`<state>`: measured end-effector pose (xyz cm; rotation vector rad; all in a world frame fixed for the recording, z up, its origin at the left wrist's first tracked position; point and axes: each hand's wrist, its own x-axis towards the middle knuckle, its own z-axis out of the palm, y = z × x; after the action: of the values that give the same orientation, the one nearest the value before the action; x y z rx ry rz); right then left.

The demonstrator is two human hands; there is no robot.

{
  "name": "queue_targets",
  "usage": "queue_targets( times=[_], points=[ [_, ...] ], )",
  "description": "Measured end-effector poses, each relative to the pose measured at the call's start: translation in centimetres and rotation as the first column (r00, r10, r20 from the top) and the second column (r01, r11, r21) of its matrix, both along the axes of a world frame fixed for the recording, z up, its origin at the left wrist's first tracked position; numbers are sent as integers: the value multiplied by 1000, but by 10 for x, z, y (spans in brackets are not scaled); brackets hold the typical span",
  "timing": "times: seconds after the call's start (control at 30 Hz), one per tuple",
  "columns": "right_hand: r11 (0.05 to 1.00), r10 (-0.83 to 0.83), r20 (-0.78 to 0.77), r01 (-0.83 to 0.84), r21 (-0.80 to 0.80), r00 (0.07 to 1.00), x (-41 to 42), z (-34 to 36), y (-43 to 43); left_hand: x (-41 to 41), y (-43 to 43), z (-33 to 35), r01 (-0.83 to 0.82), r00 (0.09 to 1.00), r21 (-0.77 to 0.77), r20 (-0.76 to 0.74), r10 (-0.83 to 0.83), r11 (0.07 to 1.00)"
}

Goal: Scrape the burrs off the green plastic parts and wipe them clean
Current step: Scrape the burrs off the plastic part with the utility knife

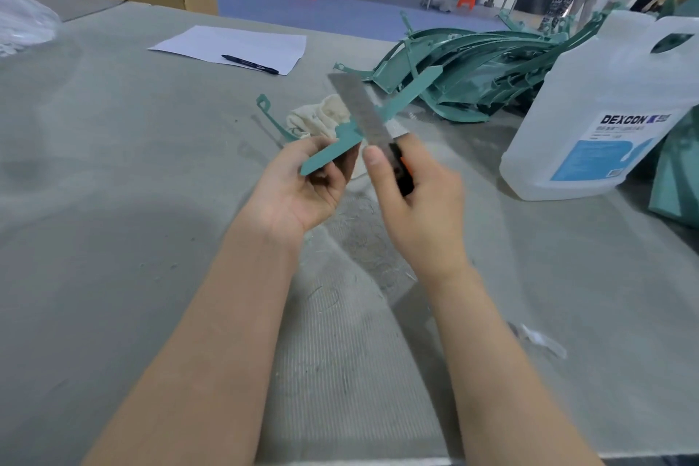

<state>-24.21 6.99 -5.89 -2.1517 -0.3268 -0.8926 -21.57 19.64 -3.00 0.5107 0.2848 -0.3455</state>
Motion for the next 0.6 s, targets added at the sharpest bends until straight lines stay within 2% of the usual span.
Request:
queue_targets(
  times=[0.17, 0.3, 0.4, 0.6],
  points=[
    [988, 78, -9, -79, -130, 997, -3, -2, 10, 4, 0, -4, -88, 996, 16, 3, 88, 996],
    [999, -39, 36, 38, 37, 999, -1, 2, 1, 3, 2, -1, -48, 999, 97, 24, 46, 994],
    [973, -147, 26, 140, 183, 989, 1, 7, -14, 5, 4, 0, -66, 997, 237, 56, 54, 969],
    [958, -169, -42, 175, 229, 985, 6, 8, -20, 9, 11, 0, -165, 985, 315, 95, 142, 935]
  ],
)
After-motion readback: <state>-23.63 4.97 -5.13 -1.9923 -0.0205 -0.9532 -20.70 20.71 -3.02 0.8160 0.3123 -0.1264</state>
